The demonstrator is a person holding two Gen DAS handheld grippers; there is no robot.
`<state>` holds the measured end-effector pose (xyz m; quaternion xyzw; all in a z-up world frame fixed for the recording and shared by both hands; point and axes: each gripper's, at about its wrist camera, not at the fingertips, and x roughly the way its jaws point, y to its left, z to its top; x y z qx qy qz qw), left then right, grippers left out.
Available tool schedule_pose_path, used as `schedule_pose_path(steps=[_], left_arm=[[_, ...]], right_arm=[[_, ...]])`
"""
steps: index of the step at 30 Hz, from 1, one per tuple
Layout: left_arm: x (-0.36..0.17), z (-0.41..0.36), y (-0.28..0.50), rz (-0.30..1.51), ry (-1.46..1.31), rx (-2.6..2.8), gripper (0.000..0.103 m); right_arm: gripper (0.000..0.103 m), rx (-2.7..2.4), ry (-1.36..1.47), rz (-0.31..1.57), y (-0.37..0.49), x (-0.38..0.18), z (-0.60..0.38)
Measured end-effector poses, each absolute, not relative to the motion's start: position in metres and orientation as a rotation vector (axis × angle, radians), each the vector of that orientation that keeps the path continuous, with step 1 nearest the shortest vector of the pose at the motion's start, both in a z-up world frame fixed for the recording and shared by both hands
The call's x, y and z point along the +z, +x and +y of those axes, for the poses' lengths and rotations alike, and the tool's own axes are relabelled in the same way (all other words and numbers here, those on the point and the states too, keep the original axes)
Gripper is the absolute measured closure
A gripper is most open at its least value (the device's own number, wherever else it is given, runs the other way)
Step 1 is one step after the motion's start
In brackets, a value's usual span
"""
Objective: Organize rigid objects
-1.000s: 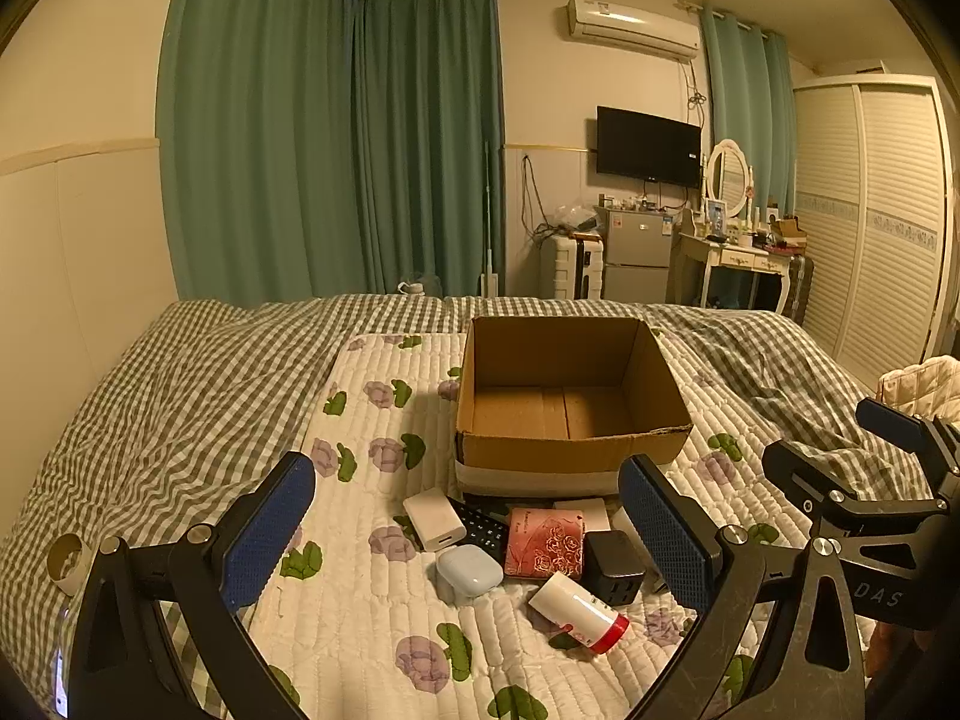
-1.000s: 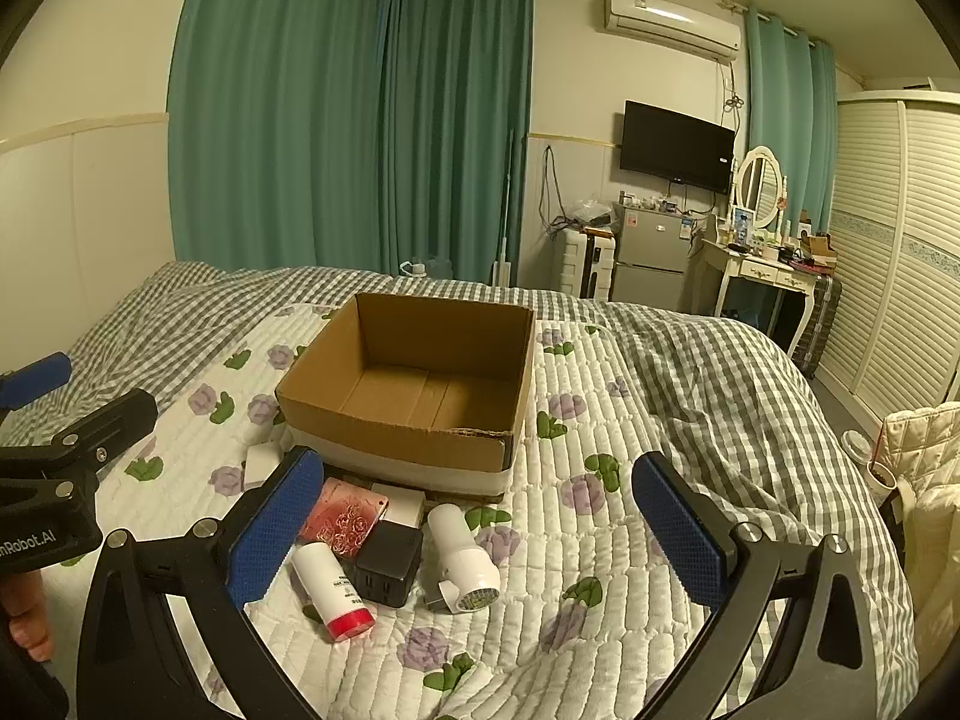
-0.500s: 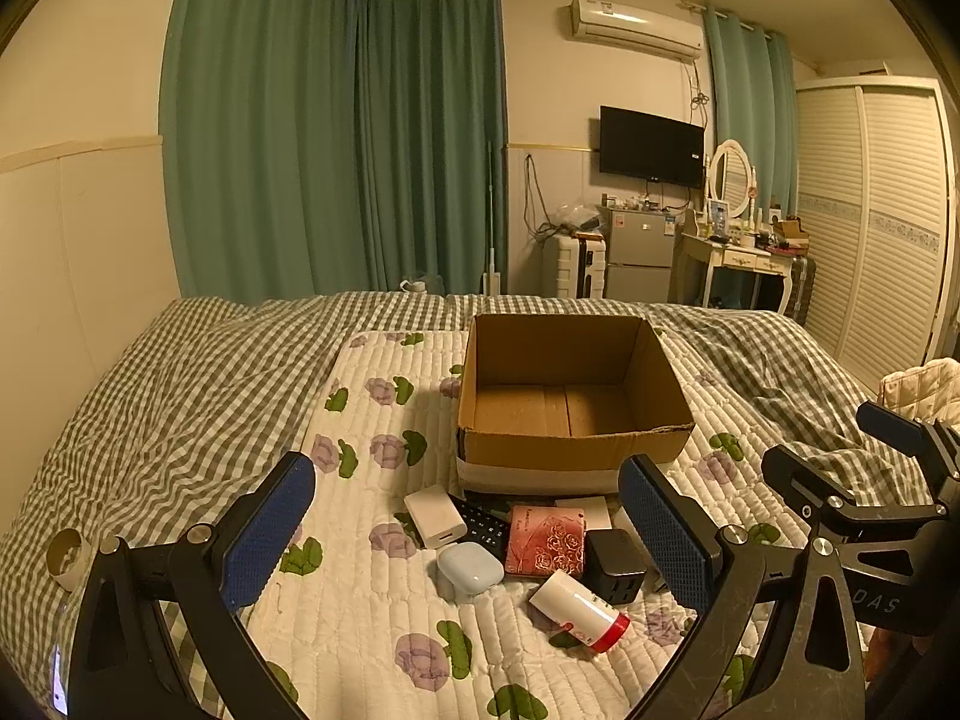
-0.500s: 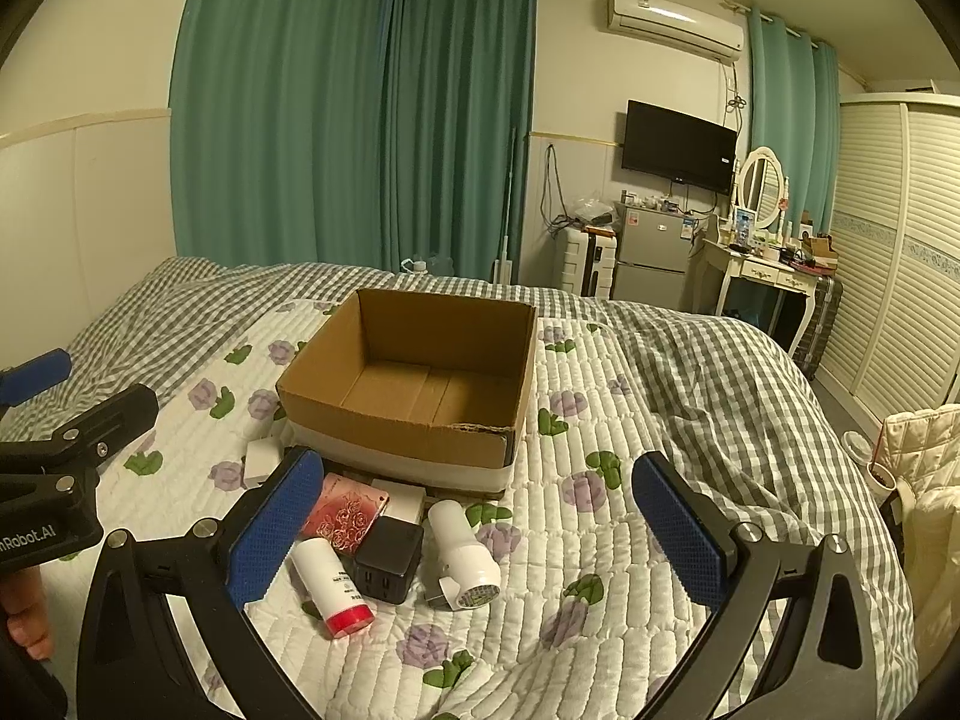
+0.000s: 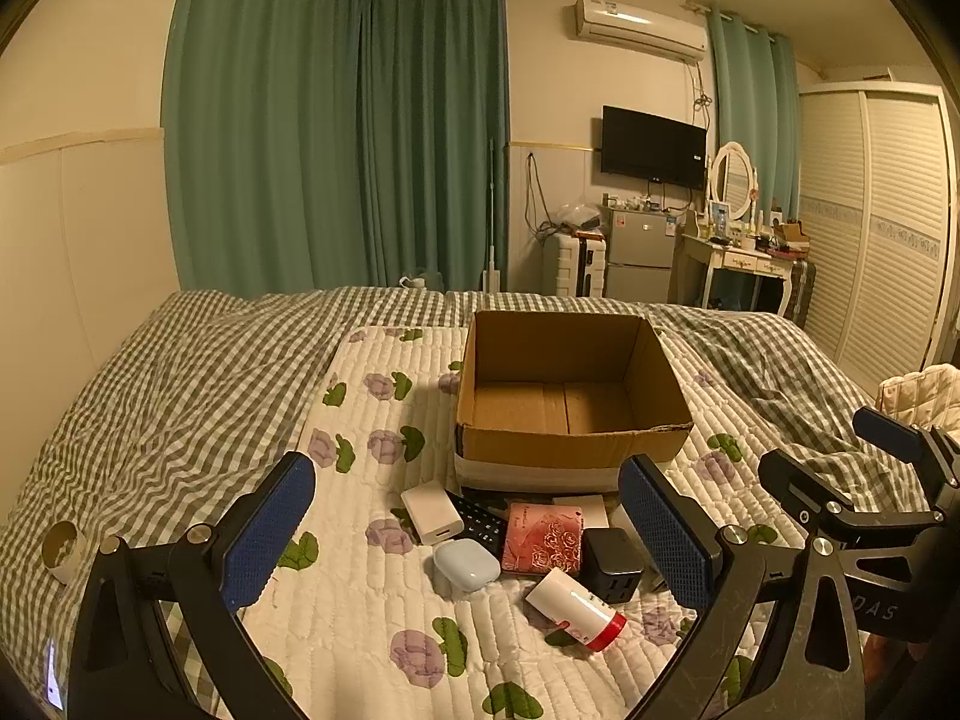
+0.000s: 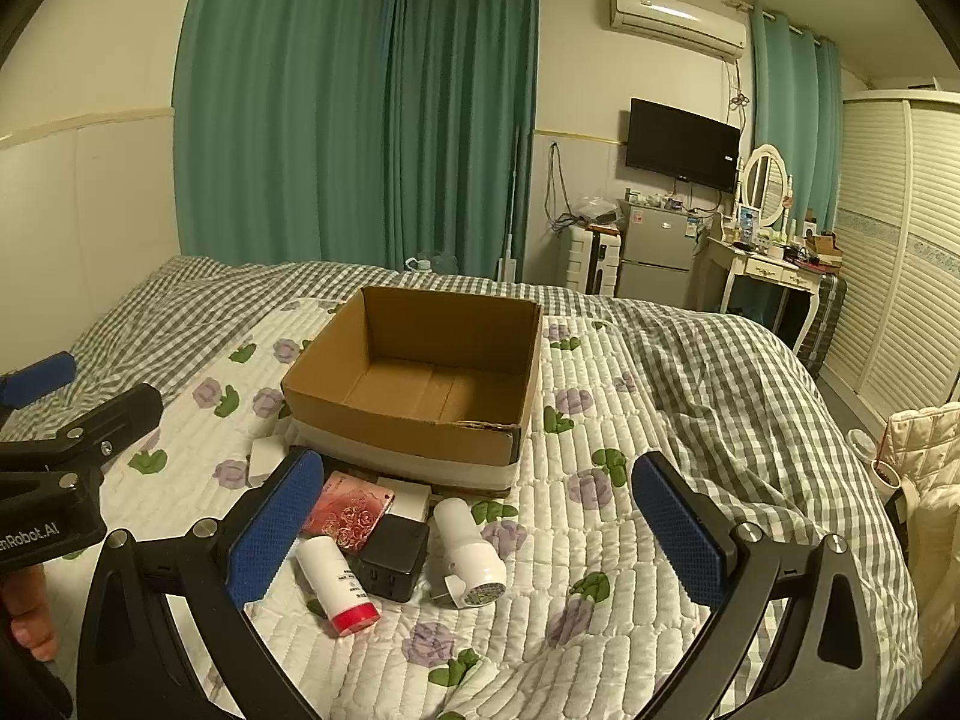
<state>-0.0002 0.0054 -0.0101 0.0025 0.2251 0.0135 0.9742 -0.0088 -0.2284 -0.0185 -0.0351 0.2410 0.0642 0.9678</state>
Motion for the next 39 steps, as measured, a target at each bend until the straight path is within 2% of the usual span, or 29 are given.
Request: schedule_pose_path(steps=[31, 39], left_arm=[[0.01, -0.001, -0.001, 0.449, 0.014, 0.057, 0.0], [-0.018, -0.01, 0.023, 0.556, 0.005, 0.108, 0.0]], right_arm=[[0.0, 0.162, -0.086, 0.468, -0.011, -0.003, -0.229], [0.0, 0.13, -0.149, 0.511, 0.007, -0.011, -0.248]])
